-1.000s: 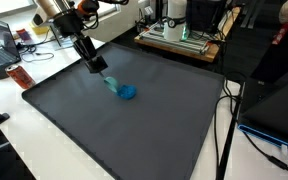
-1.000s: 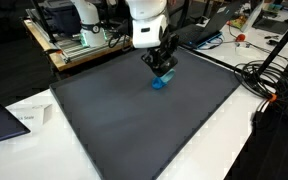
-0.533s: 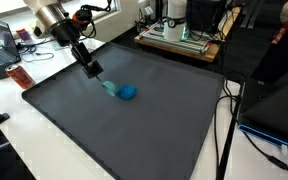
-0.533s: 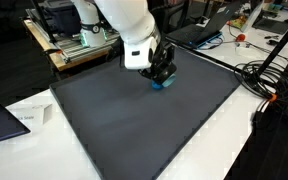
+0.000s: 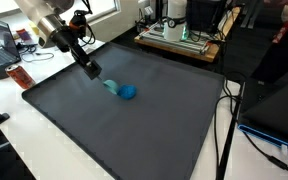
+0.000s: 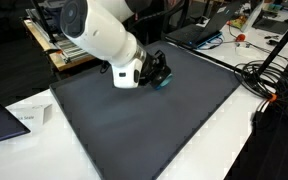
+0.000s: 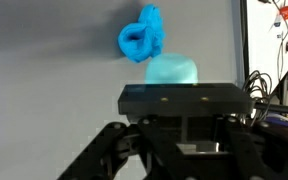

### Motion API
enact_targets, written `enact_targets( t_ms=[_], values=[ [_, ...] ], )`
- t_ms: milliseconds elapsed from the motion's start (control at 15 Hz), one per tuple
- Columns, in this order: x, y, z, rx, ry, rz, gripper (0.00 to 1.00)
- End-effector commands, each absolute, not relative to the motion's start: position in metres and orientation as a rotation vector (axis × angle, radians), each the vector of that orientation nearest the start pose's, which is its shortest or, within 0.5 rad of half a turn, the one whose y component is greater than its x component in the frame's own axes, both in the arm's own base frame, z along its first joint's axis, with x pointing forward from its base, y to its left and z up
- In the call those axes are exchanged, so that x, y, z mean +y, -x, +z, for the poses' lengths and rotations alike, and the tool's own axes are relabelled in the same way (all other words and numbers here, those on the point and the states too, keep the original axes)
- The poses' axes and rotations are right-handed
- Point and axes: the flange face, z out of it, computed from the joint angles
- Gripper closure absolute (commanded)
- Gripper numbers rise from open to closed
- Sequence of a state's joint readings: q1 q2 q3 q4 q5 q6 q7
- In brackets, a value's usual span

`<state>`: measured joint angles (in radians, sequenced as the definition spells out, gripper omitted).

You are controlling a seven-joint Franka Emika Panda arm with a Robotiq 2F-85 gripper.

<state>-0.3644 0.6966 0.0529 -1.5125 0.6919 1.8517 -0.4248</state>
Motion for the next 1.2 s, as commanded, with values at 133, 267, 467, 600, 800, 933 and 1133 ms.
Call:
enact_targets(
  t_ms=[133, 267, 467, 600, 800, 933, 1133],
  values=[
    [-0.185, -0.667, 0.225, 0.252, 2.249, 0.098, 0.78],
    [-0.188, -0.668, 0.215, 0.251, 2.224, 0.084, 0.78],
    [-0.194, -0.669, 0.2, 0.239, 2.196, 0.058, 0.78],
    [-0.201, -0.667, 0.19, 0.228, 2.17, 0.047, 0.78],
    [-0.21, -0.664, 0.179, 0.216, 2.122, -0.005, 0.78],
    [-0.214, -0.662, 0.174, 0.207, 2.103, -0.023, 0.78],
    [-0.218, -0.659, 0.17, 0.194, 2.082, -0.048, 0.78]
  ],
)
